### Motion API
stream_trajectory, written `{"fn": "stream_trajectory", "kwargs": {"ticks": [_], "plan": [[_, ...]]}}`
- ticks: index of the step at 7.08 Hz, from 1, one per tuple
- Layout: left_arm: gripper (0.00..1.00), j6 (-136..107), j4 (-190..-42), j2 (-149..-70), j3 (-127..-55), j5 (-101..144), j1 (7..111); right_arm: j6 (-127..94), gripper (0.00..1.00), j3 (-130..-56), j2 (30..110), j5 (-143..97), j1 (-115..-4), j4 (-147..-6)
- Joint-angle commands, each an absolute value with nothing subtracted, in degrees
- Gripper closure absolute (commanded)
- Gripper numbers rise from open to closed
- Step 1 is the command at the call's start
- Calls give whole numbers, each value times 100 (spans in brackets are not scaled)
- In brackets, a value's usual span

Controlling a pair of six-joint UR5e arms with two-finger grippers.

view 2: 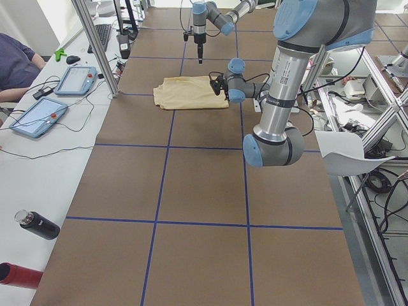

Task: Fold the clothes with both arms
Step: 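Move the left gripper to the near corner while the right reaches the side edge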

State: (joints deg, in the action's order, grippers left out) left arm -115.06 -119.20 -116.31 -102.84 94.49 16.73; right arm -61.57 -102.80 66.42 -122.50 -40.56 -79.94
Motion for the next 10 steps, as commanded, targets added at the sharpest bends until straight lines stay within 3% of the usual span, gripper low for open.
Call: {"fn": "stream_trajectory", "kwargs": {"ticks": [1, 5, 6, 7, 10], "plan": [[2, -11471, -10824, -11646, -10536, 9422, 1617, -6196, 0, -10301, 6662, -12234, -3964, -7998], [2, -11443, -10301, -11759, -10424, 9404, 1354, -6196, 0, -10292, 6662, -12226, -3946, -7998], [13, -11443, -10309, -11768, -10424, 9404, 1345, -6196, 0, -10292, 6662, -12226, -3946, -7998], [31, -11443, -10301, -11812, -10406, 9396, 1353, -6196, 0, -10292, 6662, -12226, -3946, -7998], [35, -11435, -10301, -11874, -10310, 9378, 1397, -6196, 0, -10292, 6671, -12226, -3946, -7998]]}}
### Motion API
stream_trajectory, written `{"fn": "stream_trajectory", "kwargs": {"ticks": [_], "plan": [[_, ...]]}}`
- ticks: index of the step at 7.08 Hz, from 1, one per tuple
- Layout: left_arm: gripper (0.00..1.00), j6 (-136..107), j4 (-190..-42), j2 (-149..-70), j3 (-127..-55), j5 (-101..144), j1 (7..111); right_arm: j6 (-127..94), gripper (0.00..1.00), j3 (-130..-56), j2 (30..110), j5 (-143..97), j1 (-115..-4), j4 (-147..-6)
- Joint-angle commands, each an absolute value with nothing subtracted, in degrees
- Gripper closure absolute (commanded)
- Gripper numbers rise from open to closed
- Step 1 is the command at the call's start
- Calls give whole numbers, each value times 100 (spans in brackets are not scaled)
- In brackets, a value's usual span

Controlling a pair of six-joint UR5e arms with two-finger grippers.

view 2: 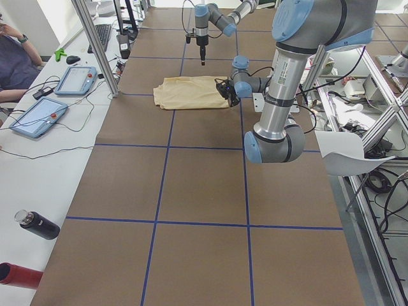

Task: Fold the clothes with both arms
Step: 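Move the left gripper to the near corner while the right reaches the side edge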

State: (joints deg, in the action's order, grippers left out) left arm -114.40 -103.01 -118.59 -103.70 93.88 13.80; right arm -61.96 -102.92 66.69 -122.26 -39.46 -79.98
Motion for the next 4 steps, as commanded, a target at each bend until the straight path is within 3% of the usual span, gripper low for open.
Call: {"fn": "stream_trajectory", "kwargs": {"ticks": [1, 4], "plan": [[35, -11382, -10301, -11874, -10283, 9369, 1406, -6196, 0, -10292, 6662, -12226, -3946, -7998], [36, -11320, -10301, -11883, -10239, 9378, 1441, -6196, 0, -10301, 6671, -12226, -3955, -7998]]}}
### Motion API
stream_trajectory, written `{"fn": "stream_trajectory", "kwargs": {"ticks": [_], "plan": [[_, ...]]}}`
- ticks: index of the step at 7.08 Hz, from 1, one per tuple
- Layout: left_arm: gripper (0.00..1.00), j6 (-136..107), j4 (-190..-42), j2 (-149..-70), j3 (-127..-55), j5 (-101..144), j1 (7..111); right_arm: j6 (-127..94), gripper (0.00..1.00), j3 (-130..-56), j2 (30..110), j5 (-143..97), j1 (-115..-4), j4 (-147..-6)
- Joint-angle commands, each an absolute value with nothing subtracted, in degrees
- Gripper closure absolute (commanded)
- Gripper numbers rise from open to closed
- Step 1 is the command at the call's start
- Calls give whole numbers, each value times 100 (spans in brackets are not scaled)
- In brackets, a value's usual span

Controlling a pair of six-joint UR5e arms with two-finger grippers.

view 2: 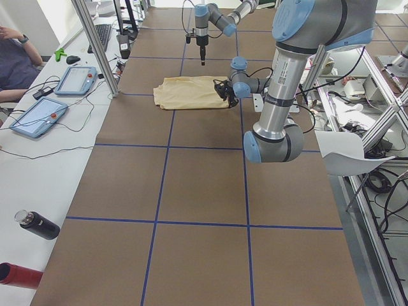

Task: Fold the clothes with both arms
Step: 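Move the left gripper to the near corner while the right reaches the side edge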

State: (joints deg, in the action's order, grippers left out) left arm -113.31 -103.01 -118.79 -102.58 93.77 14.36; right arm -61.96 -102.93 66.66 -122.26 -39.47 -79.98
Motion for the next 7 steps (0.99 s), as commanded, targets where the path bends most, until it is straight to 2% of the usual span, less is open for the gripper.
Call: {"fn": "stream_trajectory", "kwargs": {"ticks": [1, 2, 3, 4, 7], "plan": [[40, -11320, -10301, -11883, -10239, 9378, 1441, -6196, 0, -10292, 6671, -12226, -3955, -7998], [41, -11320, -10301, -11883, -10239, 9378, 1441, -6196, 0, -10301, 6671, -12226, -3955, -7998], [47, -11320, -10301, -11883, -10239, 9378, 1441, -6196, 0, -10292, 6671, -12226, -3946, -7998], [58, -11320, -10301, -11892, -10239, 9378, 1441, -6196, 0, -10292, 6671, -12226, -3955, -7998], [74, -11276, -10310, -11918, -10195, 9369, 1450, -6196, 0, -10292, 6706, -12226, -3955, -7998]]}}
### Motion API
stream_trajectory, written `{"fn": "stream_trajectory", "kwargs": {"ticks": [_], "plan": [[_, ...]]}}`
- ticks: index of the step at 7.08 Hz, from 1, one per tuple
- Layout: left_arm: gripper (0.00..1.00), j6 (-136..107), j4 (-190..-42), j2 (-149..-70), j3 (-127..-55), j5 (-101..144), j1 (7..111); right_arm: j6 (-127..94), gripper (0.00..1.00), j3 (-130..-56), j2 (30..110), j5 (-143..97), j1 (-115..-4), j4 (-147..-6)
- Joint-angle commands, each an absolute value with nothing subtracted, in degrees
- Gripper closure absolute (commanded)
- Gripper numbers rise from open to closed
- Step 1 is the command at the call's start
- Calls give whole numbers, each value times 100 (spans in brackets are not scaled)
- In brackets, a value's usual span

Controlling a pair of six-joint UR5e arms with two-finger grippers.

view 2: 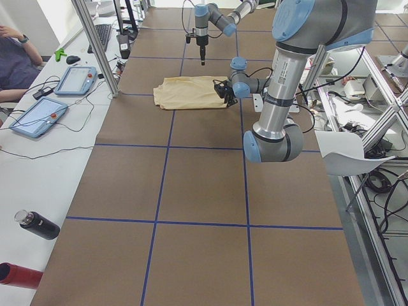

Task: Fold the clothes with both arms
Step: 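Slide the right gripper along the shirt's side edge toward the robot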

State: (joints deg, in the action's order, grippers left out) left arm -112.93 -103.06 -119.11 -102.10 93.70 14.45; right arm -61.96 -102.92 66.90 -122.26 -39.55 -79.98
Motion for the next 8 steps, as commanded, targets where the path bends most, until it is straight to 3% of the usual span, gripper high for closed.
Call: {"fn": "stream_trajectory", "kwargs": {"ticks": [1, 2, 5, 8], "plan": [[87, -11268, -10310, -11927, -10195, 9282, 1450, -6196, 0, -10292, 6706, -12226, -3955, -7998], [100, -11241, -10301, -11944, -10195, 9255, 1459, -6196, 0, -10301, 6706, -12234, -3955, -7998], [100, -11232, -10266, -11944, -10283, 9281, 1582, -6718, 0, -10519, 6767, -12191, -3903, -8007], [100, -11241, -10266, -11953, -10301, 9290, 1582, -9028, 0, -10942, 6768, -11122, -2869, -8086]]}}
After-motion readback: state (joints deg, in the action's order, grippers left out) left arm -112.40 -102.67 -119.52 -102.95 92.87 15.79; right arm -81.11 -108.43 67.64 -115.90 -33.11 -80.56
